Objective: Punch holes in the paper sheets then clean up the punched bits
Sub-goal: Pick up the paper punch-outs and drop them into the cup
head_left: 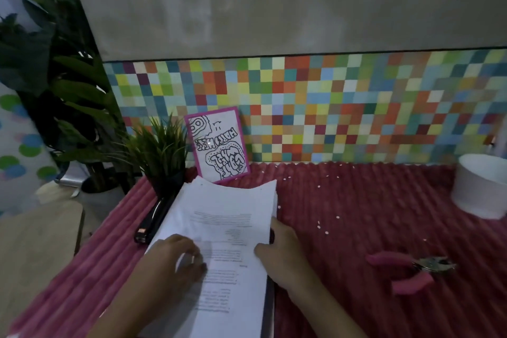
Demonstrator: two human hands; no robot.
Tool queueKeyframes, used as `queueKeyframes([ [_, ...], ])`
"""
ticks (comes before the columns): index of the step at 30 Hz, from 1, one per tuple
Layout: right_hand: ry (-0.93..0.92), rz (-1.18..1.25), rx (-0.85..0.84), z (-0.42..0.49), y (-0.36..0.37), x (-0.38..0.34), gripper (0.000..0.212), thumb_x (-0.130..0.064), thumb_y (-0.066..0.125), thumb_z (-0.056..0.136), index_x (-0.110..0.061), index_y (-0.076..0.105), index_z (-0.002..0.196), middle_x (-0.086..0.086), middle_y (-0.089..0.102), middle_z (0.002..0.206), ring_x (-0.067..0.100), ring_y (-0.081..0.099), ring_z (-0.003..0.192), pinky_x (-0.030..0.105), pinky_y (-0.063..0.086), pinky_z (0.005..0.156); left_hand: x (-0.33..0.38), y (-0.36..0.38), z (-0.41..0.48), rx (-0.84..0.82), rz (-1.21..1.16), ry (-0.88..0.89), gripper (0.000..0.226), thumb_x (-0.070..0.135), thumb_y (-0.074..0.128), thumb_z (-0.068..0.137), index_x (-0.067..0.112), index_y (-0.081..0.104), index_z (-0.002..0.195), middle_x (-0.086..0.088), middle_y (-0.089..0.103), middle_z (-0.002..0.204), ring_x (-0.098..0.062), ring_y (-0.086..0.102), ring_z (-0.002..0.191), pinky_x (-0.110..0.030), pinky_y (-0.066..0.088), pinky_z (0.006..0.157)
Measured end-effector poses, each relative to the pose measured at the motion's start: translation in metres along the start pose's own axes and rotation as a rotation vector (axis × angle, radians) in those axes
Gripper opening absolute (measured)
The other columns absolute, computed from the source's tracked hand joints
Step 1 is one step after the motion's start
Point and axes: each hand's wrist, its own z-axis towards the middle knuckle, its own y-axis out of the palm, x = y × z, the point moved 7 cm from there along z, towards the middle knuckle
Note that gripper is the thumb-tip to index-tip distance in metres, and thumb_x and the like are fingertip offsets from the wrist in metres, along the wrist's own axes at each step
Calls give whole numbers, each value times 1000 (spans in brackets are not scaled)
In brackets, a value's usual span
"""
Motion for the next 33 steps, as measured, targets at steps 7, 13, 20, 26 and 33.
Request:
queueKeyframes([
  [7, -29, -357, 38, -7, -2, -1, 30, -9, 50, 83, -7, 54, 114, 8, 48, 119, 24, 50, 114, 30, 45, 95, 10, 0, -10, 88, 57, 35, 18, 29, 75, 78, 30, 61, 66, 17, 61, 72, -5, 57, 70, -13, 34, 60],
  [13, -162, -306, 65, -4, -49, -12, 21, -9, 63, 83, -4, 72, 101, 10, 70, 99, 19, 64, 90, 30, 48, 79, 15, -2, -4, 58, 124, 14, 18, 45, 64, 83, 29, 69, 89, 15, 67, 97, -13, 65, 88, -23, 46, 69],
  [20, -16, -557, 221, 55, -169, 34, 20, 2, 64, 81, -5, 78, 93, 8, 76, 100, 21, 68, 100, 18, 44, 83, 144, 21, 53, 79, -162, 345, 15, 19, 63, 88, 17, 73, 99, 3, 69, 97, -16, 65, 89, -26, 50, 80],
  [26, -107, -574, 177, 69, -165, 46, 6, -8, 75, 77, -5, 77, 73, 9, 74, 74, 19, 69, 71, 30, 52, 70, 215, 104, 111, -191, -17, 312, 40, 43, 69, 82, 10, 62, 104, -7, 53, 99, -21, 53, 91, -32, 45, 81],
  [33, -287, -632, 103, 69, -152, 49, 13, -8, 63, 84, -10, 72, 74, 4, 63, 85, 22, 63, 83, 32, 50, 76, 206, 107, 125, -127, -57, 235, 16, 19, 71, 78, 10, 64, 67, 4, 51, 59, -23, 56, 67, -23, 33, 55],
])
